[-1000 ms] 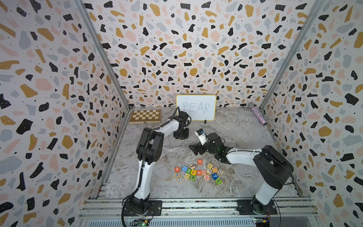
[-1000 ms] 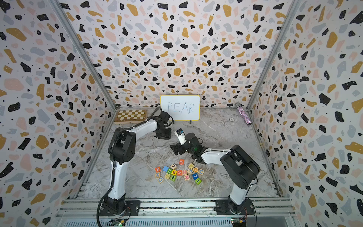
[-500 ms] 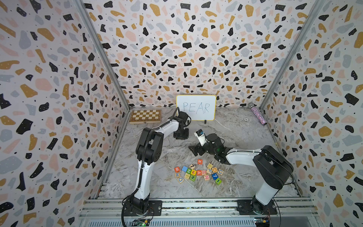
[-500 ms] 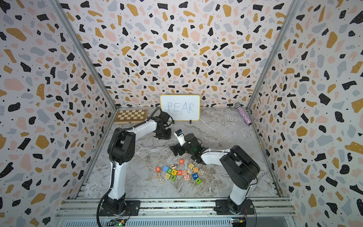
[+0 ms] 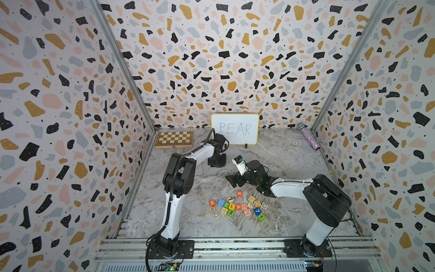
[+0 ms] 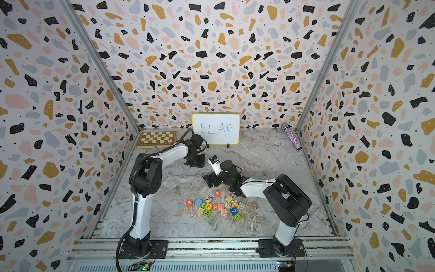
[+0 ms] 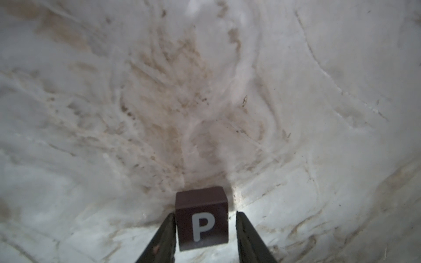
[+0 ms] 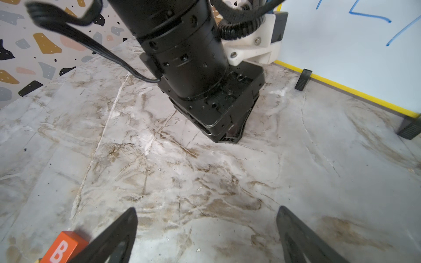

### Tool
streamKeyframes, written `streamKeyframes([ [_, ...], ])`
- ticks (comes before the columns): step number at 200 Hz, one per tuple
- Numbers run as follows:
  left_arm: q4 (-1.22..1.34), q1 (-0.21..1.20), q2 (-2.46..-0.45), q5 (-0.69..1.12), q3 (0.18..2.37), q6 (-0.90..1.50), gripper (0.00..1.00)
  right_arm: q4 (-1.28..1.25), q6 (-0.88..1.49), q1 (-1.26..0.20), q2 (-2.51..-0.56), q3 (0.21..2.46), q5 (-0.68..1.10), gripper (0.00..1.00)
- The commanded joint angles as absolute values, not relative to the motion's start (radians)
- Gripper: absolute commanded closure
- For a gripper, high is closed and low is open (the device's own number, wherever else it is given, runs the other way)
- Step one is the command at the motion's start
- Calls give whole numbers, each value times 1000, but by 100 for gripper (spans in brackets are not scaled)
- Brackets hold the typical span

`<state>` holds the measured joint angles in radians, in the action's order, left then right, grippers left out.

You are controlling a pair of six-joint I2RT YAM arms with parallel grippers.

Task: Spell the uppercase word “pear” with letter blocks
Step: Place the letter block at the center of the board.

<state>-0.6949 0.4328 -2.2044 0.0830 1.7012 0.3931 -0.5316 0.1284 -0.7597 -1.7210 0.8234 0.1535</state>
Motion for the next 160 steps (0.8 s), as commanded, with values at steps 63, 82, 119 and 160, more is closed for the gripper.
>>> streamKeyframes([
  [63,-709,430,-2183,52,1697,372,61,-526,116,-767,-1671,819,164,4],
  [82,-709,430,-2178,55,1694,375,58,-528,116,-767,-1671,818,164,4],
  [119,-701,431,-2143,61,1682,378,56,-521,118,-767,-1656,819,164,4],
  [160,-687,433,-2028,76,1633,373,54,-489,134,-765,-1568,816,164,4],
])
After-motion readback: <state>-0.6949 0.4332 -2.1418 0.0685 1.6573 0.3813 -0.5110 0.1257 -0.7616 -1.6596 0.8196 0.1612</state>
